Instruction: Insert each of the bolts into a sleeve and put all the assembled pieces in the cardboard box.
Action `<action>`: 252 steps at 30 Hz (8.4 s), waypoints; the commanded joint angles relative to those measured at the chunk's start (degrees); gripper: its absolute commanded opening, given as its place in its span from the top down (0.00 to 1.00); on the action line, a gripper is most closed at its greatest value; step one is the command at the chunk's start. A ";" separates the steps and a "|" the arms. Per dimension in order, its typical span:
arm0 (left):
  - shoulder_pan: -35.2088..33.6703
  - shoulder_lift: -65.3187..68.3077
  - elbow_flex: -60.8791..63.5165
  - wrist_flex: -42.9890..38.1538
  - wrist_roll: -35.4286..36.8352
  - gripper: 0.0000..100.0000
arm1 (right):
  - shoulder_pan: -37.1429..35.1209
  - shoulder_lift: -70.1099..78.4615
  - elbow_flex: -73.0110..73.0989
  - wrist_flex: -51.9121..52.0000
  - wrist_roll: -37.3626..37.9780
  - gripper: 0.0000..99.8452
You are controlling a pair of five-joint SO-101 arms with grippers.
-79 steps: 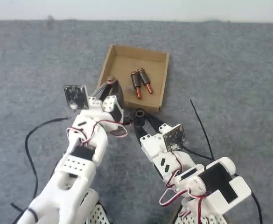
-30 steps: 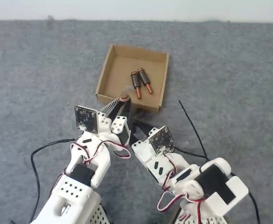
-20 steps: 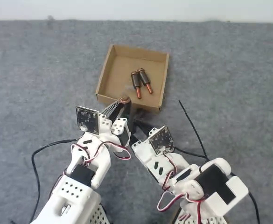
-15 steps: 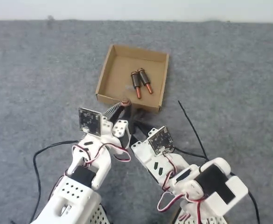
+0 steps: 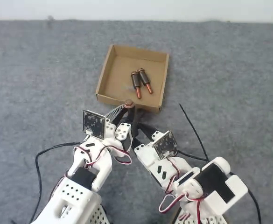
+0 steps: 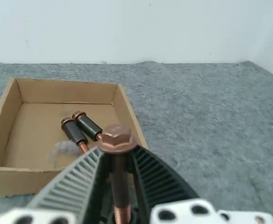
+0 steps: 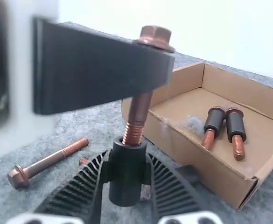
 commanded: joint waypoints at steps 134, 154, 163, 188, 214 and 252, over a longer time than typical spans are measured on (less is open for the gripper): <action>-32.70 -26.90 0.40 51.34 -23.38 0.99 | 18.77 -8.31 -54.95 71.87 0.79 0.99; -32.70 -26.90 0.40 49.14 -23.38 0.99 | 23.08 31.43 -92.57 82.33 0.44 0.99; -32.70 -26.90 0.40 48.53 -23.38 0.99 | 22.64 29.23 -92.57 90.15 0.35 0.82; -32.79 -26.90 0.40 48.26 -23.38 0.99 | 9.01 -22.64 -63.47 121.71 -17.23 0.99; -32.79 -26.90 0.40 48.26 -23.38 0.99 | 5.49 0.04 -67.78 118.90 -27.25 0.91; -32.79 -26.81 0.40 48.35 -23.38 0.99 | 7.78 22.11 -86.51 130.42 -24.88 0.99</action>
